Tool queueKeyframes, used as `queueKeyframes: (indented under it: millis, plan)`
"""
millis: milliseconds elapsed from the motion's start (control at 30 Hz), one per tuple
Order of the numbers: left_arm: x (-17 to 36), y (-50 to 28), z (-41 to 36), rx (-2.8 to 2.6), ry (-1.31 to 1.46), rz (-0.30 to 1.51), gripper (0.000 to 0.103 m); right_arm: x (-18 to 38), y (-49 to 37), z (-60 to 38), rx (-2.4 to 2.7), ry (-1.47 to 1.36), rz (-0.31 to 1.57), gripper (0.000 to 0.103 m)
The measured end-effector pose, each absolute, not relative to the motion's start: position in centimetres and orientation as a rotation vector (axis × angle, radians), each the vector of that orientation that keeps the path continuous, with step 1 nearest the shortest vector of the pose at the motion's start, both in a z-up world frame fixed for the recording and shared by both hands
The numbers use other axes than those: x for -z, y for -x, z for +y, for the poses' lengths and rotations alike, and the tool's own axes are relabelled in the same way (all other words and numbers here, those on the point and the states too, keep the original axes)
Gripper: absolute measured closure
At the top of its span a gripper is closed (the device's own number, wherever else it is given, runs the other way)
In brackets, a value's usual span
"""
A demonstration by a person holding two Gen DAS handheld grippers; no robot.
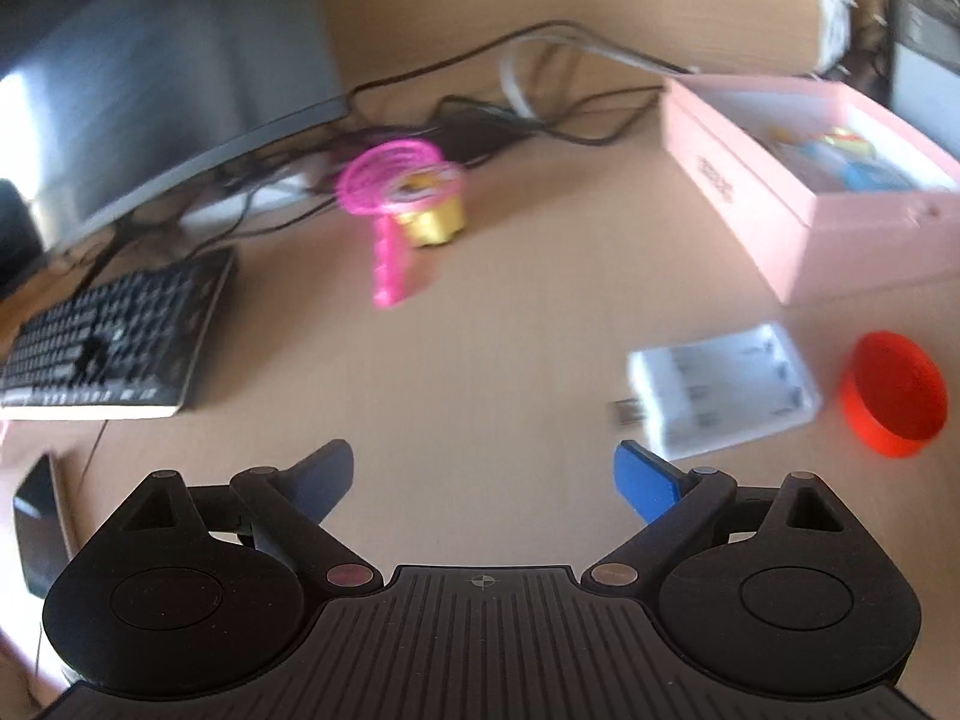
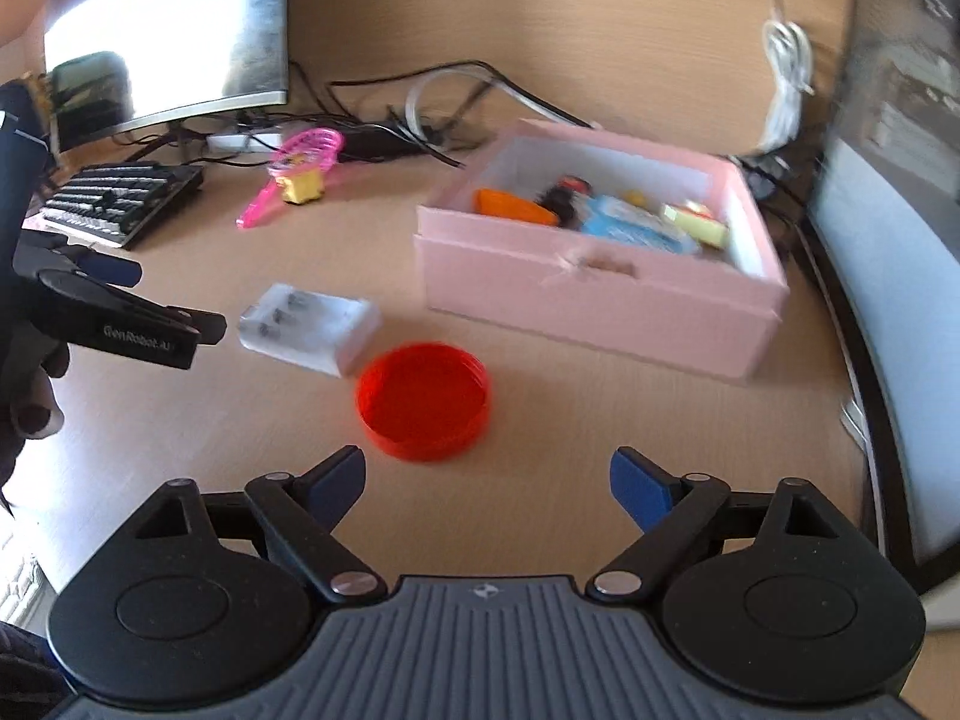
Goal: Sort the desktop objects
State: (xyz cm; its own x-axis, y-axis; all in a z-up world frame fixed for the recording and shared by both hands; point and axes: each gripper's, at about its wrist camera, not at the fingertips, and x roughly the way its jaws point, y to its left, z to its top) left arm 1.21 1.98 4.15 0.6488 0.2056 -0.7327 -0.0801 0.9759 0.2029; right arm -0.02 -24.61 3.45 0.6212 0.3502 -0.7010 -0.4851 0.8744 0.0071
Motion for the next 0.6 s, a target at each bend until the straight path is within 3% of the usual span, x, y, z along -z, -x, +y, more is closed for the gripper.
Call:
queueKeyframes:
  millis: [67, 233, 267, 300, 333, 600]
  plan:
    - [-4.6, -0.5, 2.9, -0.154, -0.113, 0.851, 0.006, -3.3, -0.6, -23.5, -0.522, 0.187, 0.749, 0.005]
    - [-5.0, 1.4, 3.2, -0.074, -0.019, 0.856, 0.005, -1.8, -3.6, -21.0, -0.566, 0.190, 0.770, 0.005]
    - [-5.1, 1.8, 2.9, -0.054, -0.004, 0.854, 0.003, -1.5, -4.0, -20.7, -0.572, 0.188, 0.778, 0.007]
    - [-5.2, 2.0, 2.6, -0.036, 0.008, 0.851, 0.003, -1.3, -4.3, -20.6, -0.580, 0.188, 0.787, 0.018]
    - [-5.3, 2.0, 2.2, -0.016, 0.017, 0.849, 0.003, -1.3, -4.4, -20.6, -0.585, 0.191, 0.790, 0.036]
    - [-4.8, -1.6, -3.9, -0.007, -0.010, 0.796, 0.002, -2.1, -2.5, -23.7, -0.500, 0.167, 0.771, 0.039]
